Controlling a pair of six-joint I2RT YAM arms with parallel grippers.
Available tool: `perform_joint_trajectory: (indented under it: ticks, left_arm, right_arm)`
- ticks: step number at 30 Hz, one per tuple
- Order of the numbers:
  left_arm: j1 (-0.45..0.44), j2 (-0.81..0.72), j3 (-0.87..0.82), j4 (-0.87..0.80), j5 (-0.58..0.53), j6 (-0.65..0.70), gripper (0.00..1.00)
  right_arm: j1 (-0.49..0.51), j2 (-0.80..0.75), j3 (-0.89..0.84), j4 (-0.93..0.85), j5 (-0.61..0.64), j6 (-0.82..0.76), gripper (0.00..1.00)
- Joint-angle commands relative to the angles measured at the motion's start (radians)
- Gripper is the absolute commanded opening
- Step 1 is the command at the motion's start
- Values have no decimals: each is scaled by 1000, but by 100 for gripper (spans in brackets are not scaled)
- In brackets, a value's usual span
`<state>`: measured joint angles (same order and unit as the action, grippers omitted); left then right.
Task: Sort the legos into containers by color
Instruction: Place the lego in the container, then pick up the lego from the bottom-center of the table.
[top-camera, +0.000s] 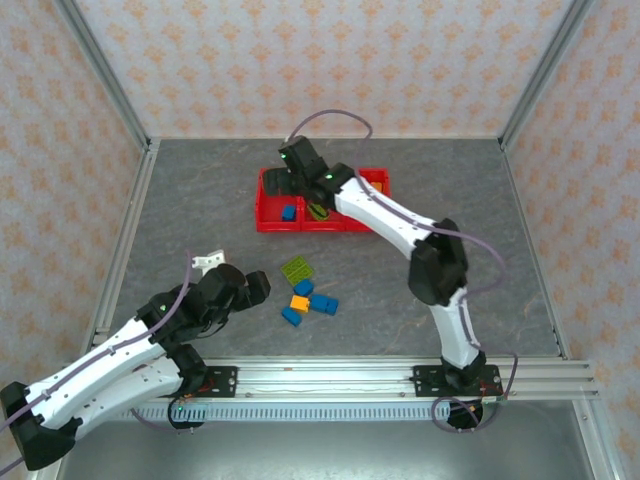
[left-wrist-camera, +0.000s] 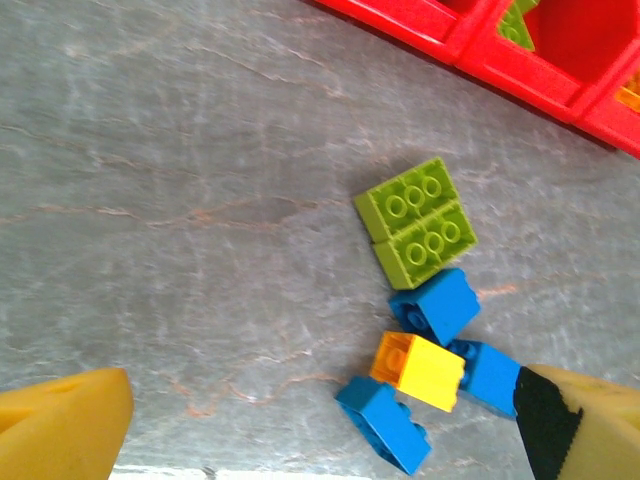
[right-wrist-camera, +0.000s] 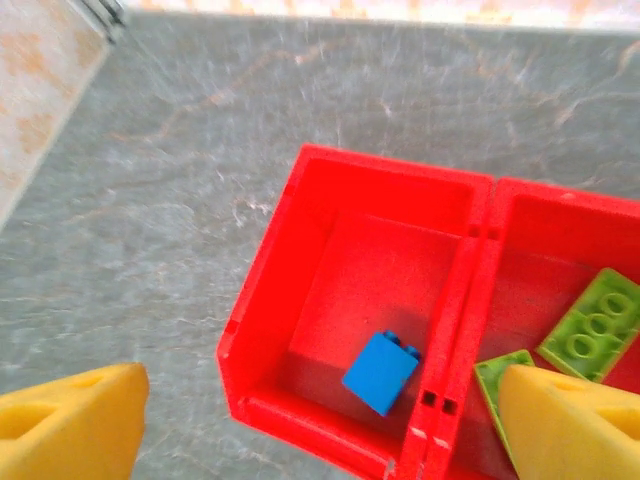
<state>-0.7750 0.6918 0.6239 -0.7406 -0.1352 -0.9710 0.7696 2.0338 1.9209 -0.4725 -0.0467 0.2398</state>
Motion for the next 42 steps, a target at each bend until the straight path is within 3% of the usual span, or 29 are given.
perform_joint_trajectory:
  ticks: [1,7,13,20,28,34,39,42]
  left_arm:
    - [-20,11,-23,68,36,1,99]
    - [-50,43,-38,124,47,10,99]
    - [-90,56,-41,110,-10,-21,99]
    - [-90,-10,-50,78,-64,-17,99]
    - [-89,-118,12,-80,-277,-105,99]
    - [-90,-247,-37,-15,-254,-100,99]
    - [-89,-297,-55,49,-160,-30,99]
    - [-90,-286,-49,56,-106,8,99]
  right_arm:
    - [3,-158,-110,111,60,19,92]
    - [3,-317,-266,138,70,10,94]
    - [3,-494,-461,137,43,31,94]
    - [3,-653,-705,177,-111,35,93]
    - [5,-828,-903,122,-169,-21,89]
    - [13,-953,-1098,92,-214,-28,85]
    - [18,-875,-1129,9,-282,-4,80]
    - [73,-872,-1151,-6,-220,-39,80]
